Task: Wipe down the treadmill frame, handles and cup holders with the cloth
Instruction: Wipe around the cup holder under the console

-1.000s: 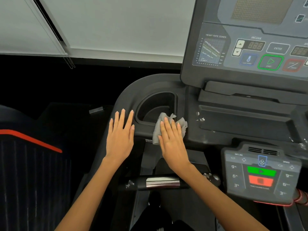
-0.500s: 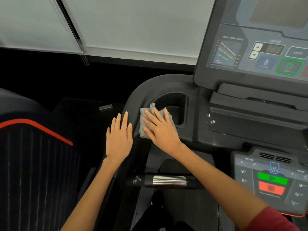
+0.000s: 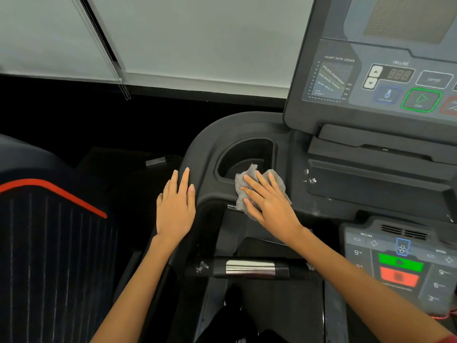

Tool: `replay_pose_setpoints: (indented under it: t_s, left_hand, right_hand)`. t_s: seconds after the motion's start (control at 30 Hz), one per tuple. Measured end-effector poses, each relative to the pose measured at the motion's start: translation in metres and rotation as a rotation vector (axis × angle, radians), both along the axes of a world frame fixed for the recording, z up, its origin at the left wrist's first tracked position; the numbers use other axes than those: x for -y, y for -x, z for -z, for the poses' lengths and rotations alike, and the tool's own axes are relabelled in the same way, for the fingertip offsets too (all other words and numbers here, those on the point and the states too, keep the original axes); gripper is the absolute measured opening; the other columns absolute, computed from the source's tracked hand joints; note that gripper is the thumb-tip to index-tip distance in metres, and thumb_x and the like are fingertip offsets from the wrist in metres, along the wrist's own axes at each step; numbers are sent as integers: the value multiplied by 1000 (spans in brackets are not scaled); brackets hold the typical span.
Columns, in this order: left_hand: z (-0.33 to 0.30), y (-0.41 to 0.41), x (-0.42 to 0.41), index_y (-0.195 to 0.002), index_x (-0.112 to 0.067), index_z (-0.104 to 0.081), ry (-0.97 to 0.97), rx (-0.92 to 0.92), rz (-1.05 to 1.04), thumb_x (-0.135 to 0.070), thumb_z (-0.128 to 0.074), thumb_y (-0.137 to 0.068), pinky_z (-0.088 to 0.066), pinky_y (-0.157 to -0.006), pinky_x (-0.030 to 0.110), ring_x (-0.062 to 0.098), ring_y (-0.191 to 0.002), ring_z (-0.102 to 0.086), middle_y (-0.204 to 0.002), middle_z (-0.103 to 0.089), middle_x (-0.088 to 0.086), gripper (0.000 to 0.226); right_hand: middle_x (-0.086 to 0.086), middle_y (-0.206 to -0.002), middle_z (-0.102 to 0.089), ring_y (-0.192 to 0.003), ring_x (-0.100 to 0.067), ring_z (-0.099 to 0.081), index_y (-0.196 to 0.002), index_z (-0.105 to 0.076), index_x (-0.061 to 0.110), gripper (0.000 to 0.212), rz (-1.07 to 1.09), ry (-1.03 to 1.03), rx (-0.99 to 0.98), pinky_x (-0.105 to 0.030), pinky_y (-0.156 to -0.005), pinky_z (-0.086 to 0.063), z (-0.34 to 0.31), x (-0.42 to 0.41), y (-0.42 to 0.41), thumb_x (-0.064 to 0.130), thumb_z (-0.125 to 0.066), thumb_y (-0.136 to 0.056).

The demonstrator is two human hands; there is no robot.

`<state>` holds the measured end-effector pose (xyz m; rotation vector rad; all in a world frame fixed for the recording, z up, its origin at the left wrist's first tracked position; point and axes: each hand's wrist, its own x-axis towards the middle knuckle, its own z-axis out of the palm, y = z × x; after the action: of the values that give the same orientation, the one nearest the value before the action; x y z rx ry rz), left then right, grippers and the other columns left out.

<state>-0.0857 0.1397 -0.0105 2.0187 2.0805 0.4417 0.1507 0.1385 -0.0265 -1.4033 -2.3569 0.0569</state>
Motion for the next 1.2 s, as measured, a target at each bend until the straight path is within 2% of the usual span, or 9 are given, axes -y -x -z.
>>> replay_pose_setpoints:
  t_s: [0.17,0.27,0.43,0.6,0.73,0.87,0.97,1.1,1.2]
  left_hand:
    - [0,2,5,-149,-19,-25,-15,-6,-10,-33,-29,-101,-38,-101,47,28,-132,-41,-153,-28,12,50]
    - [-1,0,7,-149,-20,-24,-13,-19,-8,-33,-28,-101,-38,-101,46,28,-133,-40,-154,-26,11,50]
    - [-1,2,6,-150,-22,-21,-3,-22,-7,-34,-28,-101,-40,-100,45,26,-134,-38,-156,-22,9,51]
    - [-1,0,7,-150,-22,-20,-3,-45,-9,-35,-27,-101,-41,-99,44,26,-133,-39,-156,-22,9,51]
    - [-2,0,7,-150,-23,-18,0,-49,-12,-36,-27,-101,-41,-98,43,26,-133,-39,-156,-21,9,51]
    - [-1,1,7,-150,-24,-18,-2,-48,-8,-36,-27,-101,-42,-98,43,26,-133,-39,-156,-21,8,51]
    - [-1,2,7,-151,-25,-17,7,-36,-8,-37,-27,-101,-42,-98,43,25,-135,-37,-157,-19,7,51]
    - [0,3,8,-151,-25,-18,-15,-18,-1,-37,-28,-102,-44,-94,41,24,-133,-38,-157,-19,7,52]
    - [0,3,7,-150,-23,-20,-32,1,-3,-36,-29,-101,-47,-91,39,24,-131,-41,-156,-21,7,51]
  right_hand:
    - [-4,-146,-47,-142,-27,-31,-133,-56,10,45,31,-2,11,-53,-116,-22,3,0,23,33,-34,-101]
    - [-4,-144,-50,-140,-27,-36,-132,-57,11,46,21,-41,57,-54,-114,-27,0,-8,44,33,-33,-100]
    - [-4,-146,-47,-140,-30,-36,-131,-58,11,48,9,6,61,-59,-111,-29,-2,-22,67,34,-30,-100]
    - [-3,-141,-53,-135,-32,-43,-126,-62,12,47,-29,-191,223,-57,-109,-34,-2,-15,56,34,-32,-97]
    - [-5,-149,-43,-141,-35,-32,-130,-60,14,40,18,-132,428,-60,-108,-32,-7,-21,71,35,-48,-97]
    - [-14,-158,-23,-145,-43,-11,-142,-43,13,47,43,33,532,-67,-110,-20,-12,-28,87,34,-40,-100]
    - [-17,-158,-17,-145,-45,-4,-143,-40,11,48,105,85,569,-70,-109,-16,-23,-43,98,34,-39,-101]
    - [-16,-159,-18,-145,-44,-5,-140,-45,10,44,168,163,493,-71,-109,-15,-29,-69,97,32,-34,-103]
    - [-11,-161,-11,-148,-36,2,-149,-27,5,55,261,239,264,-67,-113,-8,-18,-87,92,35,-23,-104]
